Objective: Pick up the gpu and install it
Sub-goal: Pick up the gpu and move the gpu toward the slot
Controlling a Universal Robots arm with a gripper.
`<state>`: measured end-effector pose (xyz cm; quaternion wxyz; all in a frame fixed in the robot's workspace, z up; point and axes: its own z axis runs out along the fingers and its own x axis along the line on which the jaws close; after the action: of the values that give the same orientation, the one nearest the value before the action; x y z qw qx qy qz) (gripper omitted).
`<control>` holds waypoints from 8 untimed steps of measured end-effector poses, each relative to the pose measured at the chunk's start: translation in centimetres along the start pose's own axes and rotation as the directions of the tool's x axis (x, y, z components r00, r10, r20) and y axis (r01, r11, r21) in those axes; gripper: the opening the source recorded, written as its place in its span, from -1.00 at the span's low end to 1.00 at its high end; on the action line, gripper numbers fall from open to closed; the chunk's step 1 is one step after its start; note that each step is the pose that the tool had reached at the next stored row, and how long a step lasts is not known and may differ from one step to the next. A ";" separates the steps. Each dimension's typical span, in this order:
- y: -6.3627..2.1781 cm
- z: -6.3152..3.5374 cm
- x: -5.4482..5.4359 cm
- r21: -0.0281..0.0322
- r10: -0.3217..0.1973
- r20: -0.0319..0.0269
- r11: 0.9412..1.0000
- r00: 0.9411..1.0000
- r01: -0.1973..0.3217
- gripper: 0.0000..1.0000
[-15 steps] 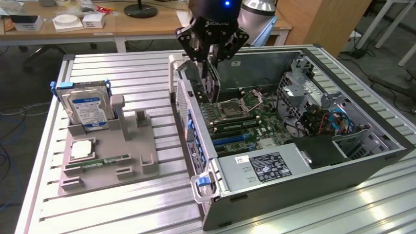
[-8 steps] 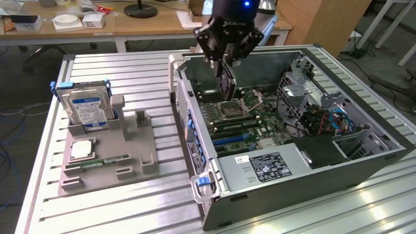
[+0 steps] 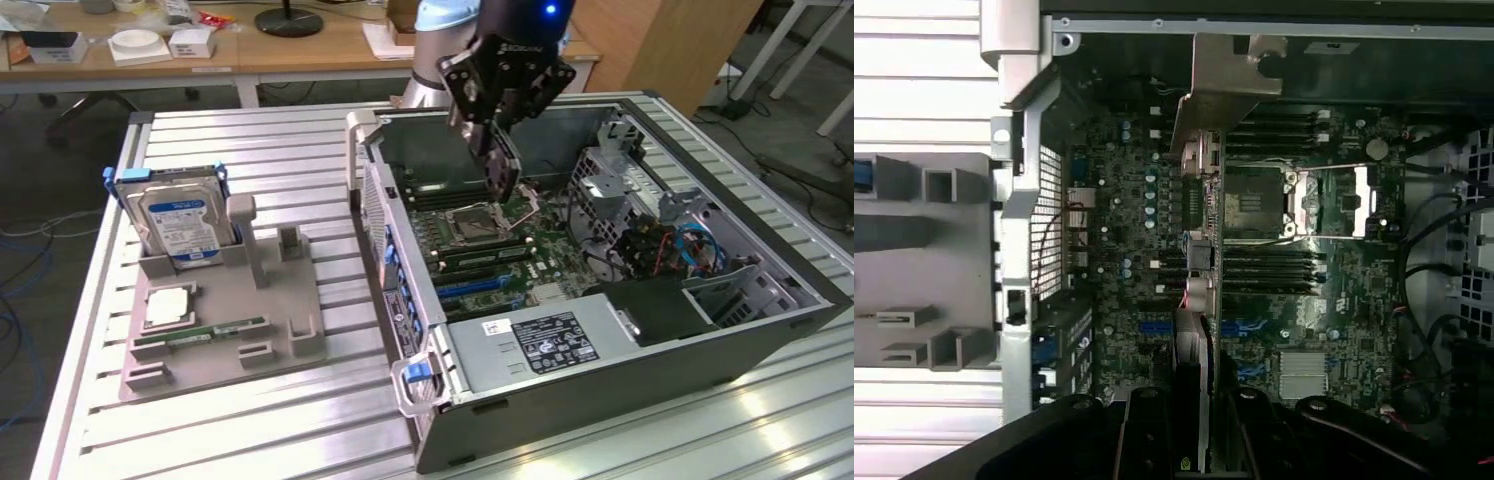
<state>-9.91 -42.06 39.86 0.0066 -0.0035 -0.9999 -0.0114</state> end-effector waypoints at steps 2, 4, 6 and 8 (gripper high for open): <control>0.01 -0.01 -0.9 0.000 0.000 0.000 1.000 1.000 0.000 -0.47; 0.02 0.00 -1.8 0.000 0.000 0.000 1.000 1.000 0.000 -0.47; 0.02 0.00 -2.7 0.000 0.000 0.000 1.000 1.000 0.000 -0.47; 0.03 0.02 -3.6 0.000 0.000 0.000 1.000 1.000 0.000 -0.47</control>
<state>-6.28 -42.05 39.79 0.0066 -0.0035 -0.9999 -0.0114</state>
